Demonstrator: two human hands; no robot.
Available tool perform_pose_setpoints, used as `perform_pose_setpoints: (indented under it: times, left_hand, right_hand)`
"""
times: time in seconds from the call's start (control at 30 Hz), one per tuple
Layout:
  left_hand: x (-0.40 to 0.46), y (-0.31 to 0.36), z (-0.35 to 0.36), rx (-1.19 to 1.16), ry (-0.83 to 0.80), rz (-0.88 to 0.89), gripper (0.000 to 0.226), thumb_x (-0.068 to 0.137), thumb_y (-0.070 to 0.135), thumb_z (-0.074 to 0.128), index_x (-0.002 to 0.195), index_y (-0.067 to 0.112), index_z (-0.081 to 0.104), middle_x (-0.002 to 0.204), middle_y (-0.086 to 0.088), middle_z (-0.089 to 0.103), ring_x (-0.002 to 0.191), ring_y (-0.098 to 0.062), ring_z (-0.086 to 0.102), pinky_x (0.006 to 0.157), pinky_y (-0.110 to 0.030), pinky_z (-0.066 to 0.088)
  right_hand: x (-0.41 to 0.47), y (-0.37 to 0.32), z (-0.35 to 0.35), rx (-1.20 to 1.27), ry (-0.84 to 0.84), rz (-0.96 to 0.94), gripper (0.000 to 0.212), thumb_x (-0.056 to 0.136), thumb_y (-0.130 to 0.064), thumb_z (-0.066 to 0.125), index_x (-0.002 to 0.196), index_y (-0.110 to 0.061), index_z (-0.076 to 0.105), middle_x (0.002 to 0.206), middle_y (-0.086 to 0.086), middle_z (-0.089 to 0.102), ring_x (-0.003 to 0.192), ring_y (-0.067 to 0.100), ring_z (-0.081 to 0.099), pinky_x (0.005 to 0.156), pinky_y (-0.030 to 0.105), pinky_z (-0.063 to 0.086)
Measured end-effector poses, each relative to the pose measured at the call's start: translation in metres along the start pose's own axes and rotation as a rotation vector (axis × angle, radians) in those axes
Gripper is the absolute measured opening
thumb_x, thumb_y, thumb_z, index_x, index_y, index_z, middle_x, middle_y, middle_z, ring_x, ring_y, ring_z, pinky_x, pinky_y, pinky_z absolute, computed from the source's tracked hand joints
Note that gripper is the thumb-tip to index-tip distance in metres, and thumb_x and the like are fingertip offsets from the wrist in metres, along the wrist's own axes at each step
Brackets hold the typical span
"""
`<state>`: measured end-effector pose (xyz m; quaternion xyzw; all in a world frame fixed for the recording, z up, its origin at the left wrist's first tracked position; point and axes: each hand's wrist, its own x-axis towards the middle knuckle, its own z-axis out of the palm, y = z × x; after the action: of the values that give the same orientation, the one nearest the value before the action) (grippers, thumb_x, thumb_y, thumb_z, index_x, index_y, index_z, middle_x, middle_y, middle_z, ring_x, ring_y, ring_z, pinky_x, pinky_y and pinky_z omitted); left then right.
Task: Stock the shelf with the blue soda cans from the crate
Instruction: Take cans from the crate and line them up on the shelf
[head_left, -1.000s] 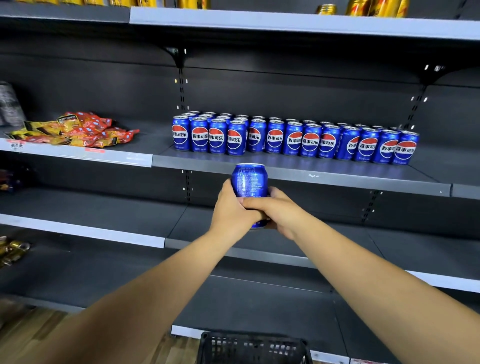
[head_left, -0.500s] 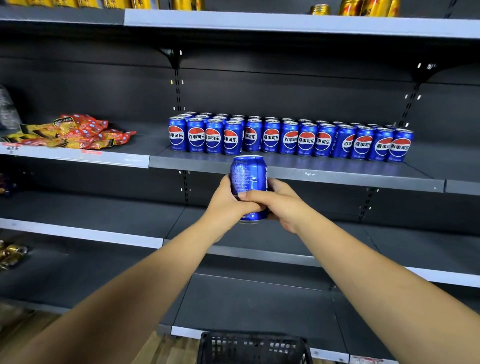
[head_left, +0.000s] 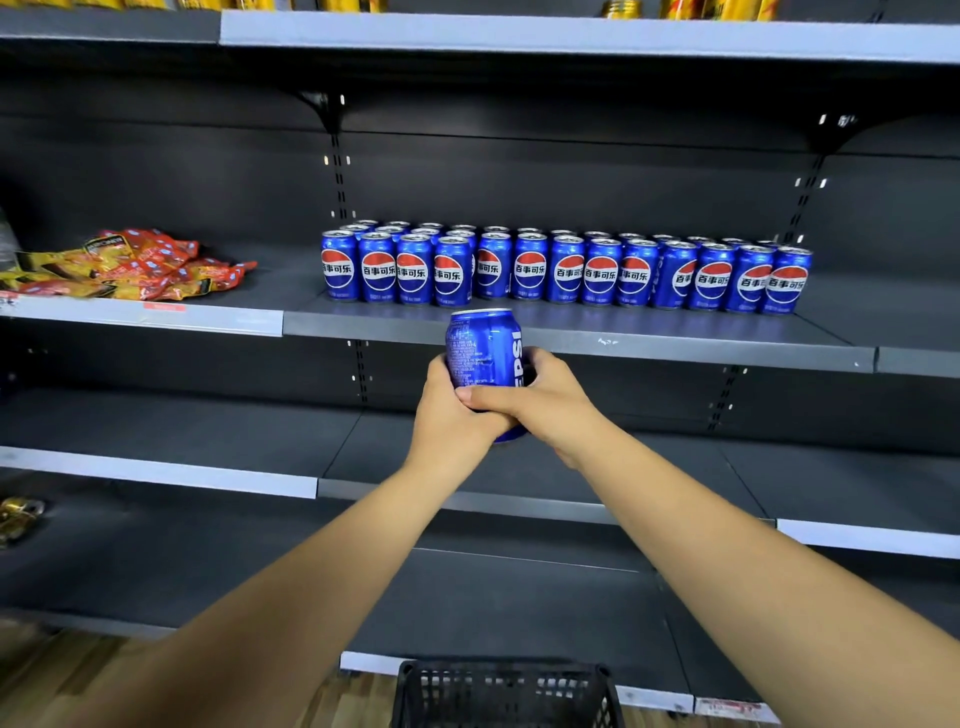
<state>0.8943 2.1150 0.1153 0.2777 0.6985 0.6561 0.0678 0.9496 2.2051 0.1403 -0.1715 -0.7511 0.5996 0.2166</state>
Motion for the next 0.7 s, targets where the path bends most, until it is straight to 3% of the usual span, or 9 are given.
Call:
perform_pose_setpoints:
  times: [0.2,0.4,0.6,0.7]
  left_hand:
    - [0.0,0.007,-0.003,0.018,-0.074,-0.005,0.06,0.065,0.006,0.078,0.115,0.018,0.049,0.096,0.01,0.062,0.086,-0.007,0.061,0.069,-0.018,0.05]
    - [0.003,0.012,-0.009,-0.02,-0.153,-0.033,0.052,0.068,0.0,0.077,0.111,0.015,0.051,0.096,0.003,0.065,0.08,-0.005,0.062,0.067,-0.015,0.053]
    - [0.005,0.013,-0.012,-0.125,-0.26,-0.094,0.067,0.055,0.01,0.08,0.116,0.01,0.054,0.106,-0.007,0.069,0.094,-0.018,0.067,0.083,-0.029,0.056]
    - [0.003,0.013,-0.011,-0.096,-0.282,-0.104,0.061,0.064,0.005,0.082,0.116,0.011,0.051,0.112,-0.009,0.066,0.093,-0.016,0.066,0.082,-0.026,0.055]
  right_hand:
    - [-0.001,-0.005,-0.007,0.067,-0.122,0.061,0.057,0.073,-0.01,0.08,0.121,-0.013,0.051,0.11,0.005,0.068,0.094,0.015,0.066,0.081,0.029,0.055]
    - [-0.001,0.001,-0.013,0.205,-0.161,0.151,0.053,0.075,-0.014,0.076,0.123,-0.015,0.052,0.11,0.003,0.069,0.092,0.017,0.067,0.086,0.036,0.054]
    - [-0.003,0.003,-0.015,0.267,-0.188,0.167,0.051,0.076,-0.017,0.075,0.123,-0.009,0.056,0.11,0.009,0.07,0.095,0.023,0.068,0.091,0.044,0.053]
    - [-0.003,0.002,-0.015,0.228,-0.156,0.167,0.047,0.077,-0.016,0.075,0.12,-0.007,0.059,0.106,0.011,0.071,0.093,0.023,0.068,0.09,0.044,0.053]
